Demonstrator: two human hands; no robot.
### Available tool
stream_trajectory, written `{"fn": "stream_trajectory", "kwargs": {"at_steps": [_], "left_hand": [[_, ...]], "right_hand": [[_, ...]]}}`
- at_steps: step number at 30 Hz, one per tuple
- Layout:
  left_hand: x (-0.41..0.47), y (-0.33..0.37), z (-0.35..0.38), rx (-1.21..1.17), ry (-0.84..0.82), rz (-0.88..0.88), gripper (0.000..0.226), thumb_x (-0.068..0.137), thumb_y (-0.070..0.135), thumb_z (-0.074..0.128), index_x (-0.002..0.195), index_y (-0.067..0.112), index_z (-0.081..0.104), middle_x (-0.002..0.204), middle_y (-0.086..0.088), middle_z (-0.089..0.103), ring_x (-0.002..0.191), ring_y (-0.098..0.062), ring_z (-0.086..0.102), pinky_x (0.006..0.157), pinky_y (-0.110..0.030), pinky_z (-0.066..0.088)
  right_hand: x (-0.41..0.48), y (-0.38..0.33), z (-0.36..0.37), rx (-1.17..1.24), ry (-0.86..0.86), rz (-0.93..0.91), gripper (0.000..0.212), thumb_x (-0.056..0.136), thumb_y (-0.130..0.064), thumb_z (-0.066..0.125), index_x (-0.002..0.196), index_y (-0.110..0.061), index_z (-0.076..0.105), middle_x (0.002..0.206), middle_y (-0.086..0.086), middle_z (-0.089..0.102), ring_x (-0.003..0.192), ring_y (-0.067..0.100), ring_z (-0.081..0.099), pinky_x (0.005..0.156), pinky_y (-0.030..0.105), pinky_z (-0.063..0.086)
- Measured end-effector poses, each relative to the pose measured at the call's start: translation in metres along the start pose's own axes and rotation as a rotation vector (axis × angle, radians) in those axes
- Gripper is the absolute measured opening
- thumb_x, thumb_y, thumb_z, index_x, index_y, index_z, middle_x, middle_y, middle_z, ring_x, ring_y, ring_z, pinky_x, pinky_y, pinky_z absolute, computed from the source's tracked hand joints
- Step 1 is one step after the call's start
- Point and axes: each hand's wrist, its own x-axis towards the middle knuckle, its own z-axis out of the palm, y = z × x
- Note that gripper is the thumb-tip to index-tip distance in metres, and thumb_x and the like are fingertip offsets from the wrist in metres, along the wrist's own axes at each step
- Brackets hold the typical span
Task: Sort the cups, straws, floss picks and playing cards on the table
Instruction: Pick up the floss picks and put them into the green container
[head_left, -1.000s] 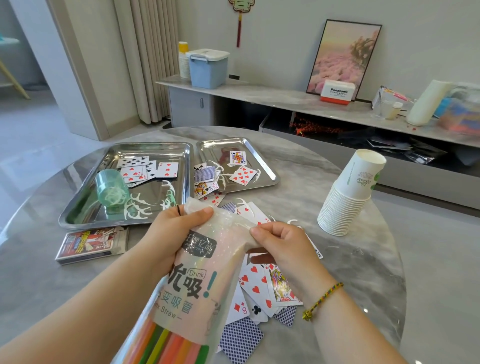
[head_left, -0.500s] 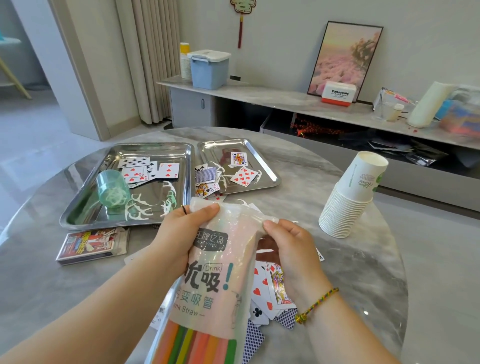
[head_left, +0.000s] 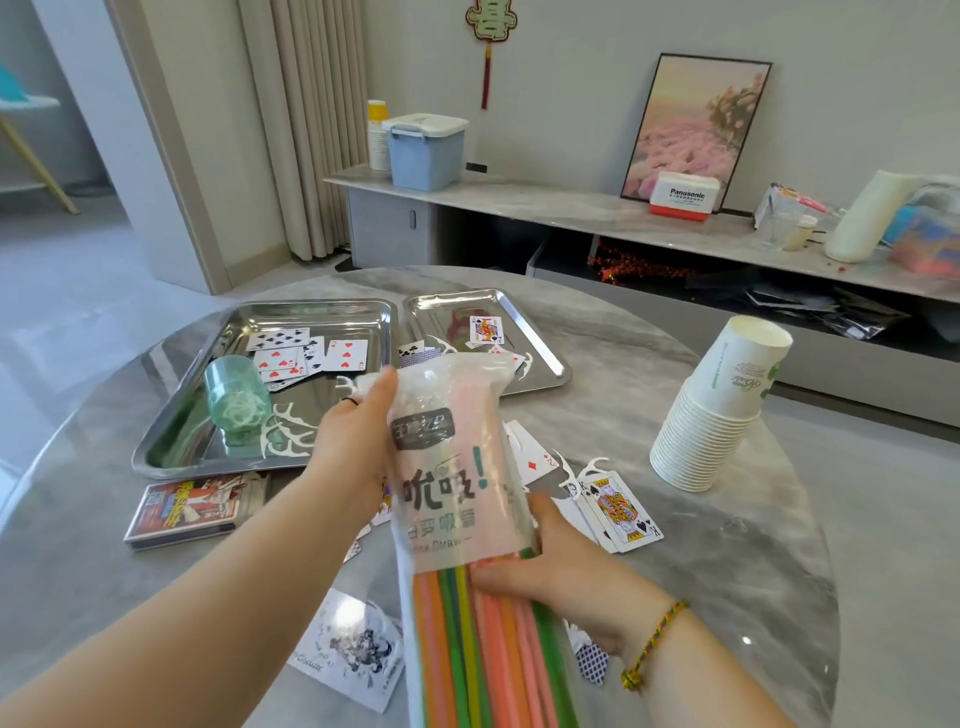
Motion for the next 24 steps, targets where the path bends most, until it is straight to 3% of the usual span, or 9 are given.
{"fn": "stream_trajectory", "kwargs": {"at_steps": [4, 6, 9, 11, 13, 16, 18, 20, 24], "left_hand": [[0.022, -0.007, 0.013, 0.104, -0.128, 0.048, 0.034, 0.097, 0.040, 0.028, 0.099, 0.016, 0.052, 0.087, -0.001, 0.061, 0.077, -0.014, 0.058, 0.074, -0.030, 0.048], [0.036, -0.018, 0.021, 0.443, -0.152, 0.124, 0.032, 0.096, 0.035, 0.034, 0.108, 0.015, 0.056, 0.097, -0.002, 0.062, 0.084, -0.018, 0.058, 0.081, -0.031, 0.045], [0.058, -0.035, 0.033, 0.969, -0.278, 0.312, 0.031, 0.096, 0.029, 0.040, 0.120, 0.018, 0.055, 0.108, -0.002, 0.059, 0.087, -0.018, 0.053, 0.071, -0.024, 0.040], [0.078, -0.043, 0.047, 1.250, -0.387, 0.455, 0.037, 0.097, 0.028, 0.037, 0.133, 0.021, 0.044, 0.132, 0.000, 0.049, 0.106, -0.019, 0.053, 0.084, -0.024, 0.041], [0.104, -0.051, 0.062, 1.430, -0.449, 0.562, 0.045, 0.097, 0.026, 0.037, 0.141, 0.020, 0.030, 0.147, 0.001, 0.034, 0.128, -0.019, 0.039, 0.102, -0.027, 0.032], [0.139, -0.063, 0.079, 1.629, -0.486, 0.577, 0.054, 0.096, 0.030, 0.037, 0.145, 0.017, 0.017, 0.152, -0.001, 0.020, 0.139, -0.018, 0.021, 0.113, -0.032, 0.015], [0.151, -0.070, 0.082, 1.710, -0.486, 0.575, 0.055, 0.097, 0.033, 0.034, 0.145, 0.018, 0.015, 0.153, 0.000, 0.018, 0.140, -0.016, 0.017, 0.114, -0.033, 0.009], [0.153, -0.073, 0.082, 1.703, -0.465, 0.591, 0.050, 0.097, 0.034, 0.033, 0.144, 0.021, 0.021, 0.151, 0.001, 0.025, 0.138, -0.016, 0.024, 0.112, -0.031, 0.016], [0.138, -0.068, 0.069, 1.638, -0.492, 0.635, 0.036, 0.098, 0.035, 0.030, 0.128, 0.026, 0.046, 0.128, 0.004, 0.053, 0.117, -0.019, 0.049, 0.091, -0.032, 0.040]], "right_hand": [[0.007, 0.003, -0.031, 0.226, 0.272, -0.053, 0.046, 0.055, -0.019, 0.076, 0.093, -0.018, 0.049, 0.081, 0.003, 0.066, 0.057, 0.008, 0.063, 0.056, 0.021, 0.053], [0.010, 0.003, -0.050, 0.333, 0.403, -0.090, 0.044, 0.057, -0.017, 0.077, 0.093, -0.016, 0.052, 0.079, 0.006, 0.067, 0.054, 0.009, 0.064, 0.052, 0.022, 0.054], [0.011, 0.004, -0.073, 0.439, 0.472, -0.102, 0.056, 0.048, -0.016, 0.085, 0.096, -0.014, 0.056, 0.075, 0.009, 0.069, 0.052, 0.012, 0.065, 0.046, 0.023, 0.053], [0.015, 0.006, -0.081, 0.461, 0.484, -0.074, 0.076, 0.034, -0.037, 0.088, 0.100, -0.013, 0.057, 0.077, 0.012, 0.071, 0.056, 0.018, 0.067, 0.045, 0.026, 0.053], [0.020, 0.012, -0.085, 0.457, 0.501, -0.044, 0.082, 0.034, -0.040, 0.085, 0.105, -0.010, 0.058, 0.080, 0.012, 0.071, 0.061, 0.022, 0.068, 0.048, 0.027, 0.052], [0.027, 0.017, -0.090, 0.384, 0.502, -0.039, 0.096, 0.018, -0.055, 0.085, 0.102, -0.016, 0.062, 0.083, 0.007, 0.074, 0.069, 0.020, 0.071, 0.058, 0.030, 0.052], [0.029, 0.019, -0.094, 0.355, 0.511, -0.041, 0.078, 0.035, -0.052, 0.079, 0.103, -0.018, 0.063, 0.081, 0.002, 0.074, 0.070, 0.018, 0.071, 0.065, 0.034, 0.049], [0.029, 0.019, -0.099, 0.338, 0.499, -0.026, 0.067, 0.040, -0.049, 0.076, 0.099, -0.019, 0.065, 0.075, -0.003, 0.074, 0.063, 0.012, 0.070, 0.064, 0.032, 0.046], [0.033, 0.025, -0.099, 0.282, 0.467, 0.027, 0.102, 0.003, -0.065, 0.079, 0.093, -0.020, 0.064, 0.079, 0.000, 0.074, 0.066, 0.015, 0.071, 0.062, 0.032, 0.049]]}}
